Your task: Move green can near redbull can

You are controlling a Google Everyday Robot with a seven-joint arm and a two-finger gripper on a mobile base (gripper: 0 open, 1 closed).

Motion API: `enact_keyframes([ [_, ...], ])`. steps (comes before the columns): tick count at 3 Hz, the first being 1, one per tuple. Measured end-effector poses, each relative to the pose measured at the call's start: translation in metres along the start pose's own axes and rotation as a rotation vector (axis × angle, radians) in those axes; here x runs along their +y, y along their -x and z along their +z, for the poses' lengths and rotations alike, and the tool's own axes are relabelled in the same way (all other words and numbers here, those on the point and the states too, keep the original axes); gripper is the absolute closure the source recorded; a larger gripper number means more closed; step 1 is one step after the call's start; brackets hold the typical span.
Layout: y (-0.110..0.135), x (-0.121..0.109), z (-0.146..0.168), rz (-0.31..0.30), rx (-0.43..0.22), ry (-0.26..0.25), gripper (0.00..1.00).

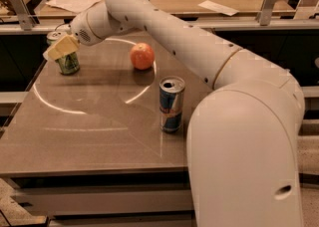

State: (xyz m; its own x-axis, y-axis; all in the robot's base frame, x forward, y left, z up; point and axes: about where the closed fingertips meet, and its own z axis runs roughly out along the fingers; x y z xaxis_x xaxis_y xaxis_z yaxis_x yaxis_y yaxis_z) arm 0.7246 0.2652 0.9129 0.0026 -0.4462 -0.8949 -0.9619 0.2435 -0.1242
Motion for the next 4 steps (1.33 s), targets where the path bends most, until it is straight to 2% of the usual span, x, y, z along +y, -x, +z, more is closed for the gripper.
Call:
enact_keyframes([
  [2,-0.002,-0.01,-0.003,-0.031,0.011,-0.012,0.65],
  [3,-0.002,-0.022,-0.023,-0.039,0.003,-0.01,0.87],
  [4,0.002,-0.043,-0.066,-0.061,-0.002,-0.034,1.0],
])
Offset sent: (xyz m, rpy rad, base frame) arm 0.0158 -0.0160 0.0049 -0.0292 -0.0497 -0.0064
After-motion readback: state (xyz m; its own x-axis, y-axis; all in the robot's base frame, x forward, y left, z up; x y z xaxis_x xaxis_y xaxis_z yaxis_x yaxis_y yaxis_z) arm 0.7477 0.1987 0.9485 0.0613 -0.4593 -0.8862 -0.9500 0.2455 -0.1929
